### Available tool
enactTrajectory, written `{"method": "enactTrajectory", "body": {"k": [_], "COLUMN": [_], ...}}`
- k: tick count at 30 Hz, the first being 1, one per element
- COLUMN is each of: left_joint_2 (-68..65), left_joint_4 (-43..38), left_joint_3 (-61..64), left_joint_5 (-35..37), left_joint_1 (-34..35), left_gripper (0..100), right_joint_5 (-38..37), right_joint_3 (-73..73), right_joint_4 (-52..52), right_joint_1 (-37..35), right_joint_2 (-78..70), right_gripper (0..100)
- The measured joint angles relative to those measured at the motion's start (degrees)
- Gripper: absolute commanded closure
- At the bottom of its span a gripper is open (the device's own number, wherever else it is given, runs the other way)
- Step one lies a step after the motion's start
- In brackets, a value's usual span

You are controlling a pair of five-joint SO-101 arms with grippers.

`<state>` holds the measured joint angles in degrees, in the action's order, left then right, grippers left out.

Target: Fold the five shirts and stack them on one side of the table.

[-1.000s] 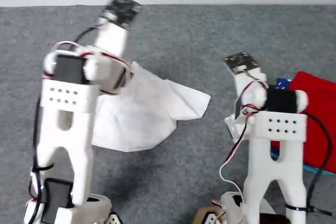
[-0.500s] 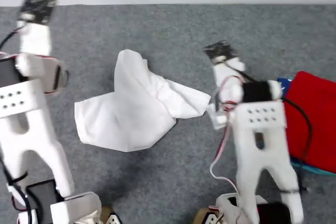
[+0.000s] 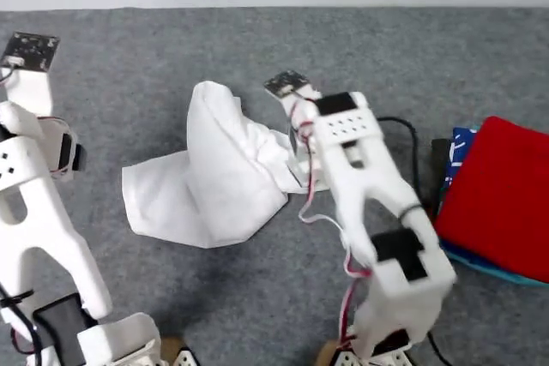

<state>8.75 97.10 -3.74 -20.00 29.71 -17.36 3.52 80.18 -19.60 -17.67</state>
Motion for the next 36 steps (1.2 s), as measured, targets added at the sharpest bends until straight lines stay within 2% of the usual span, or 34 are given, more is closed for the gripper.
{"method": "enactTrajectory", "body": {"k": [7, 12, 14, 16, 23, 30, 36], "left_joint_2": [0.0, 0.0, 0.0, 0.0, 0.0, 0.0, 0.0], "left_joint_4": [-0.9, -1.0, -1.0, -1.0, -1.0, -1.0, -1.1], "left_joint_3": [0.4, 0.4, 0.4, 0.4, 0.9, 5.0, 6.0], "left_joint_5": [0.0, 0.0, 0.0, 0.0, 0.0, 0.0, 0.0], "left_joint_1": [0.0, 0.0, 0.0, 0.0, 0.0, 0.0, 0.0], "left_gripper": [86, 86, 86, 86, 86, 86, 86], "right_joint_5": [-0.3, -0.3, -0.3, -0.7, -8.5, -9.2, -9.2], "right_joint_3": [13.8, 18.1, 20.4, 23.0, 37.3, 51.0, 44.1], "right_joint_4": [5.5, 6.9, 8.2, 10.5, 20.2, 20.4, 20.5], "right_joint_1": [-1.8, -1.9, -2.8, -3.8, -5.7, -5.5, -5.1], "right_joint_2": [-14.2, -18.8, -18.8, -18.8, -18.8, -18.6, -17.7], "right_gripper": [76.9, 99.3, 96.9, 98.8, 98.9, 98.1, 79.8]}}
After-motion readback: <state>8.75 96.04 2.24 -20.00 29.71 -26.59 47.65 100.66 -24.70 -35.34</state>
